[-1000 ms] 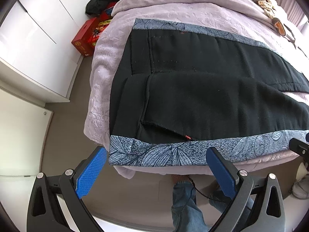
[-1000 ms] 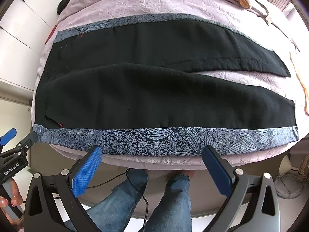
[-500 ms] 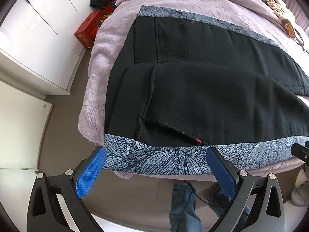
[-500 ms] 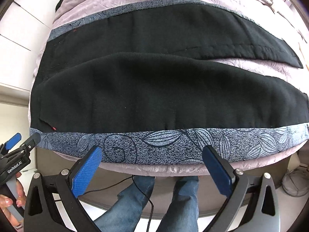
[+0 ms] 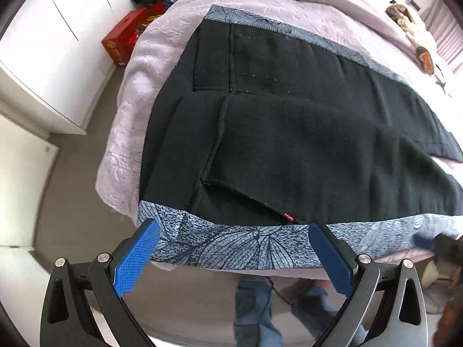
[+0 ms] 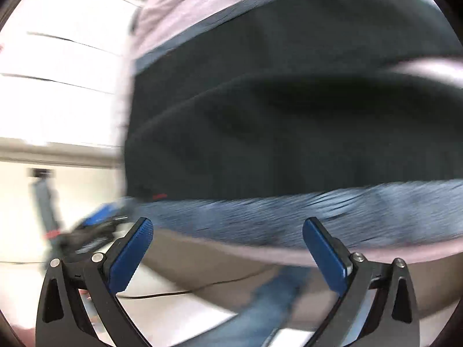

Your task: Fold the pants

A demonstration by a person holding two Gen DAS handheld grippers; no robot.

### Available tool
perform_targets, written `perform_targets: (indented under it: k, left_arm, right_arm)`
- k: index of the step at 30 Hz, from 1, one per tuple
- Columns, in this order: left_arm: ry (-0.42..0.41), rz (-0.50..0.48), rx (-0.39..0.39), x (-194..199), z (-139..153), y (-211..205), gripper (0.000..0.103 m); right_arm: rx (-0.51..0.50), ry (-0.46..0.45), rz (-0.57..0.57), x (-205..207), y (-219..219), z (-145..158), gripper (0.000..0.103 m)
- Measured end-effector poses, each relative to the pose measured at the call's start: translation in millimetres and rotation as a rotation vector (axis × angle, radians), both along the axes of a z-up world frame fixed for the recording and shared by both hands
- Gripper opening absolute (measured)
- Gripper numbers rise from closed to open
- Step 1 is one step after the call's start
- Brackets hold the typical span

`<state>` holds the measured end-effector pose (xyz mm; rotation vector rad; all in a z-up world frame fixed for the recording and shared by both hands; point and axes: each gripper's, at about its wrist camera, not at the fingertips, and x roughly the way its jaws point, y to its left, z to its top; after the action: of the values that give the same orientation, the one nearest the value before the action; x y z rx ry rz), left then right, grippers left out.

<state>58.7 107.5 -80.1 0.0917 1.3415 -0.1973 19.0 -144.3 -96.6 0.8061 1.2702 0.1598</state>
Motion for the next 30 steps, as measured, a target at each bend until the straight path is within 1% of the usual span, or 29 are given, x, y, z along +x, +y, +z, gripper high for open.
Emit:
perform_targets:
  k: [1,2,3,4,6,8,12,14,15,17,18,19,21,23,25,26,28,30]
  left_arm:
    - [-0.001,0.001,-0.018,-1,0,2,0.103]
    - [-0.003,0.003,-0.033,-3,1,5,0.097]
    - [-0.002,0.008,-0.046,-4,0,7,0.091]
    - [0.013,0.012,-0.060,-4,-2,10,0.090]
    - [0.043,0.033,-0.087,-6,-6,16,0.090]
    - [0.053,0.050,-0.108,-10,-8,23,0.090]
    - [0.082,0.072,-0.147,-25,-11,34,0.090]
    - [0.108,0.094,-0.175,-31,-15,39,0.090]
    - [0.119,0.106,-0.189,-33,-18,41,0.090]
    - [0.130,0.125,-0.215,-33,-22,42,0.090]
    - [0.132,0.136,-0.236,-31,-24,40,0.090]
    - [0.135,0.148,-0.253,-28,-25,38,0.090]
    - [0.135,0.179,-0.308,-21,-25,35,0.090]
    - [0.118,0.206,-0.367,-11,-20,30,0.090]
    - [0.103,0.223,-0.389,-1,-17,25,0.090]
    - [0.103,0.235,-0.384,2,-18,23,0.090]
    - [0.122,0.260,-0.363,6,-26,22,0.077]
    - [0.150,0.255,-0.343,8,-36,24,0.046]
  right_arm:
    - [0.043,-0.007,0.001,-1,3,-4,0.097]
    - [0.102,-0.012,0.000,-3,8,-11,0.082]
    - [0.168,0.003,-0.005,-6,13,-23,0.071]
    - [0.215,0.022,-0.014,-7,16,-34,0.058]
    - [0.267,0.050,-0.043,-13,19,-53,0.057]
    - [0.294,0.069,-0.073,-19,18,-69,0.057]
    - [0.304,0.061,-0.117,-24,13,-80,0.057]
    - [0.332,0.060,-0.164,-26,6,-83,0.057]
    - [0.364,0.052,-0.197,-31,3,-84,0.057]
    - [0.378,0.036,-0.223,-35,-1,-82,0.057]
    - [0.394,-0.002,-0.233,-33,-4,-75,0.057]
    - [0.400,-0.023,-0.236,-31,1,-75,0.057]
    - [0.420,-0.081,-0.224,-20,1,-58,0.057]
    - [0.405,-0.110,-0.194,-12,2,-46,0.057]
    - [0.413,-0.128,-0.188,-9,2,-39,0.057]
    - [0.417,-0.132,-0.192,-9,1,-37,0.057]
    - [0.418,-0.130,-0.197,-12,0,-39,0.057]
    - [0.417,-0.115,-0.209,-27,-1,-47,0.057]
